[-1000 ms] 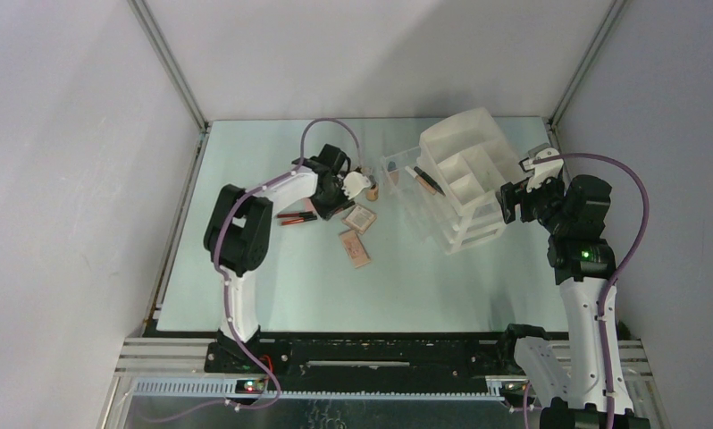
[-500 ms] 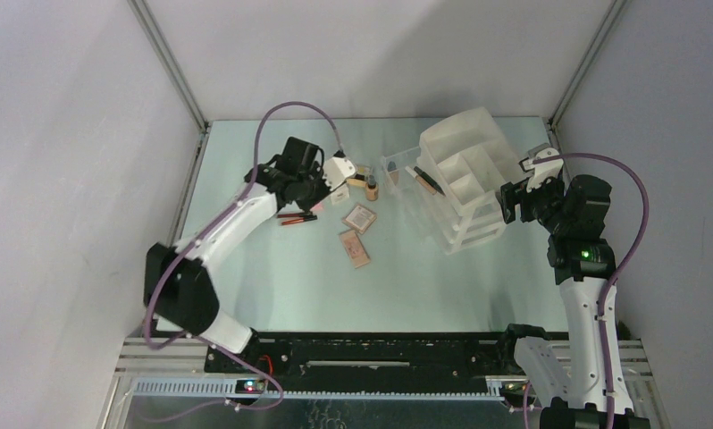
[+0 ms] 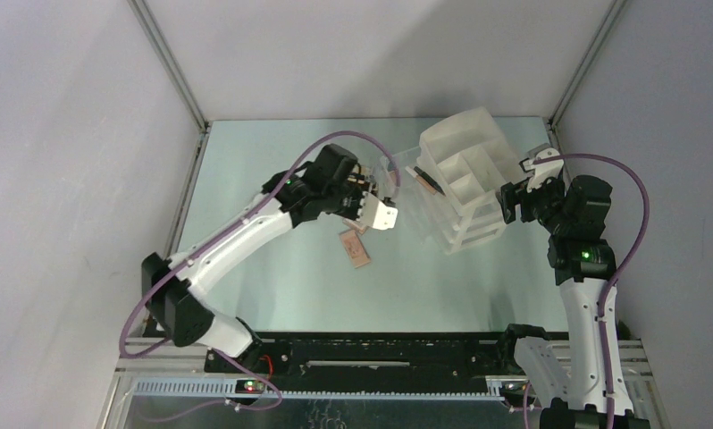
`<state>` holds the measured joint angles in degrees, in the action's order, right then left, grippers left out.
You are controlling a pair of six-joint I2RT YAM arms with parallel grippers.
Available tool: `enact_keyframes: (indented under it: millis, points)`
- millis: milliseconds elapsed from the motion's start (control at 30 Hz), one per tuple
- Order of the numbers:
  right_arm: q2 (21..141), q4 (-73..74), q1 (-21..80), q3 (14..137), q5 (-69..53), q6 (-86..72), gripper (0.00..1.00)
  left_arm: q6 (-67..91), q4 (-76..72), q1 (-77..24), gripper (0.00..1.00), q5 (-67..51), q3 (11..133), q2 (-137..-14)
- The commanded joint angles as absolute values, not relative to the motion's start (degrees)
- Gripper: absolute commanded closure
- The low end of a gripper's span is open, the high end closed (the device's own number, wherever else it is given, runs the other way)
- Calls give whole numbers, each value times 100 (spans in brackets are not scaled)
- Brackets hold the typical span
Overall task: Organize the makeup
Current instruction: Place the makeup in the drawer.
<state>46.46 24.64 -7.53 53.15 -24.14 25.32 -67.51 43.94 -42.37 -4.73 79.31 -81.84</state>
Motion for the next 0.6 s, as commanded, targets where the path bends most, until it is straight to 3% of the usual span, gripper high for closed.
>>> enact_keyframes:
  millis: [0,567]
  points:
    - [4549,2338,-787,5282,-2465,2558,20,-8033,4670,-4449,100,-368,9083,-8839]
    - [4533,2346,-800,5282,-2486,2575,20,-9358,4720,-4883,96,-18,11076,-10755]
